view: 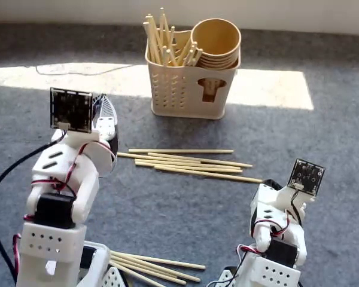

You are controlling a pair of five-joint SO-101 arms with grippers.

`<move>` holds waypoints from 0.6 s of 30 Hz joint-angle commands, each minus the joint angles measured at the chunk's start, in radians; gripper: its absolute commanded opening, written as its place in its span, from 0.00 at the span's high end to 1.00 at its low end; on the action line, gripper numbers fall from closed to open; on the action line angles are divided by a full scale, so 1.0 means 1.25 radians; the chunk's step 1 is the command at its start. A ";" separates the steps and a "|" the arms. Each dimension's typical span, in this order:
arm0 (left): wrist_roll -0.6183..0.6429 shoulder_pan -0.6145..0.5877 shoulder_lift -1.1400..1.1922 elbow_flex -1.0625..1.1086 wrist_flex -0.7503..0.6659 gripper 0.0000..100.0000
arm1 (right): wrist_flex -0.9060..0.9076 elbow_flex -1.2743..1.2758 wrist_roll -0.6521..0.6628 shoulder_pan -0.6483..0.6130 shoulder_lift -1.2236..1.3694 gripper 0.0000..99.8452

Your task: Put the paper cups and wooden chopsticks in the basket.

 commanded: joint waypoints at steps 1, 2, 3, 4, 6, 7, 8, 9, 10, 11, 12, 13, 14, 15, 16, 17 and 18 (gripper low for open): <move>-0.061 -0.007 -0.111 0.075 -0.018 0.99 | -0.020 0.095 -0.002 0.009 -0.009 0.99; -0.066 -0.007 -0.129 0.098 -0.018 0.99 | -0.020 0.095 -0.002 0.009 -0.009 0.99; -0.066 -0.007 -0.148 0.121 -0.018 0.99 | -0.020 0.095 -0.002 0.009 -0.009 0.99; -0.066 -0.007 -0.168 0.145 -0.018 0.99 | -0.020 0.095 -0.002 0.009 -0.009 0.99; -0.068 -0.007 -0.209 0.203 -0.018 0.99 | -0.020 0.095 -0.002 0.009 -0.009 0.99; -0.068 -0.007 -0.234 0.234 -0.018 0.99 | -0.020 0.095 -0.002 0.009 -0.009 0.99; -0.069 -0.007 -0.261 0.265 -0.018 0.99 | -0.020 0.095 -0.002 0.009 -0.009 0.99; -0.069 -0.007 -0.290 0.293 -0.018 0.99 | -0.020 0.095 -0.002 0.009 -0.009 0.99; -0.069 -0.007 -0.323 0.323 -0.018 0.99 | -0.020 0.095 -0.002 0.009 -0.009 0.99; -0.069 -0.007 -0.359 0.350 -0.018 0.99 | -0.020 0.095 -0.002 0.009 -0.009 0.99; -0.068 -0.007 -0.396 0.377 -0.018 0.99 | -0.020 0.095 -0.002 0.009 -0.009 0.99; -0.066 -0.007 -0.435 0.404 -0.018 0.99 | -0.020 0.095 -0.002 0.009 -0.009 0.99; -0.066 -0.007 -0.477 0.433 -0.017 0.99 | -0.020 0.095 -0.002 0.009 -0.009 0.99; -0.066 -0.007 -0.519 0.463 -0.016 0.99 | -0.020 0.095 -0.002 0.009 -0.009 0.99; -0.066 -0.007 -0.554 0.490 -0.016 0.99 | -0.020 0.095 -0.002 0.009 -0.009 0.99; -0.066 -0.007 -0.573 0.509 -0.017 0.99 | -0.020 0.095 -0.002 0.009 -0.009 0.99; -0.066 -0.007 -0.568 0.524 -0.017 0.99 | -0.020 0.095 -0.002 0.009 -0.009 0.99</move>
